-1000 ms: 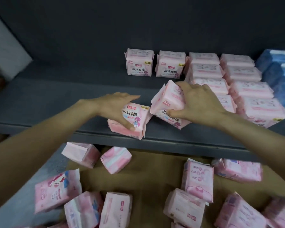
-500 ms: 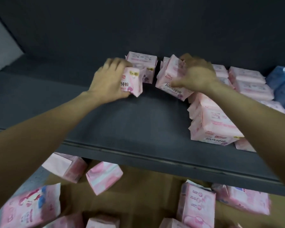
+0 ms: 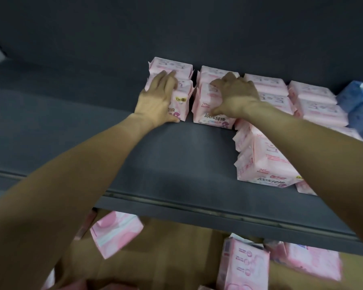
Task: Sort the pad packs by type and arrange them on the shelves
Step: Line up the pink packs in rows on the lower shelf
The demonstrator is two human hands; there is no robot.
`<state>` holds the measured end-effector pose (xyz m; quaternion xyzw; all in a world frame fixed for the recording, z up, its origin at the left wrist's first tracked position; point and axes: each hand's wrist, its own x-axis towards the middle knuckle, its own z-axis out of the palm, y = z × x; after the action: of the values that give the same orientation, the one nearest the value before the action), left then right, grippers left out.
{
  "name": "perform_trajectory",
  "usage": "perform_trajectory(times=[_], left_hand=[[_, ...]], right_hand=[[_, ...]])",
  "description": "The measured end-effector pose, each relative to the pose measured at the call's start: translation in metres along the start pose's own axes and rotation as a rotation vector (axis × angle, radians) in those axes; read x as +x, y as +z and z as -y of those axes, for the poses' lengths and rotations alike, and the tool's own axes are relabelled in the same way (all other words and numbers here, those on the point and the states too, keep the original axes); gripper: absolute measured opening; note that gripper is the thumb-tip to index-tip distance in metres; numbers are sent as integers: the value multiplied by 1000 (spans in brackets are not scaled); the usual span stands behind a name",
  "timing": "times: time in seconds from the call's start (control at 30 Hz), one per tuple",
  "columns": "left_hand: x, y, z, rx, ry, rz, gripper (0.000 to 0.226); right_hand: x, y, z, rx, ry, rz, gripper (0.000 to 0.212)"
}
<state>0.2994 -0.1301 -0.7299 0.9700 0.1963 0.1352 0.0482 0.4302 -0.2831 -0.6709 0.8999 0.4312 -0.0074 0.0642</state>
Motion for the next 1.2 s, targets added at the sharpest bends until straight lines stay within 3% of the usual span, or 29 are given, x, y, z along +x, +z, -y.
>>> perform_trajectory(times=[0.1,0.27,0.37,0.47,0.6,0.67,0.77,0.93,1.0,1.13,1.2], left_hand=[[1,-10,0,-100,-36,66,90],[6,-12,-1,-63,-74,110,75],[2,-17,-9,15,-73,116,76],[-20,-29,-24,56,-60,3,74],[-86,-58,-56,-121,26,-246,49],[-125,-69,-68,-201,30,-287,41],[-175,-76,-87,-354,-41,-236,31],[-253,-60,-117,-403,-99,58,28],[-287,-50,-128,-373,-147,194,36],[-345,-33,-130,-115,-156,145,49],[-370,-30,-117,-27,-322,220,66]], right_hand=[[1,3,1,-23,2,-7,80],[-4,9,0,-50,-51,15,80],[-21,3,1,-108,-135,-67,77],[-57,-7,4,-105,-243,-261,60],[-130,-12,3,-44,-380,-456,33],[-172,-7,3,-22,-413,-405,26],[-225,5,3,39,-485,-306,35],[-305,50,6,202,-535,-52,36],[-329,67,9,215,-506,84,48],[-362,108,27,185,-364,337,87],[-374,124,37,192,-297,375,96]])
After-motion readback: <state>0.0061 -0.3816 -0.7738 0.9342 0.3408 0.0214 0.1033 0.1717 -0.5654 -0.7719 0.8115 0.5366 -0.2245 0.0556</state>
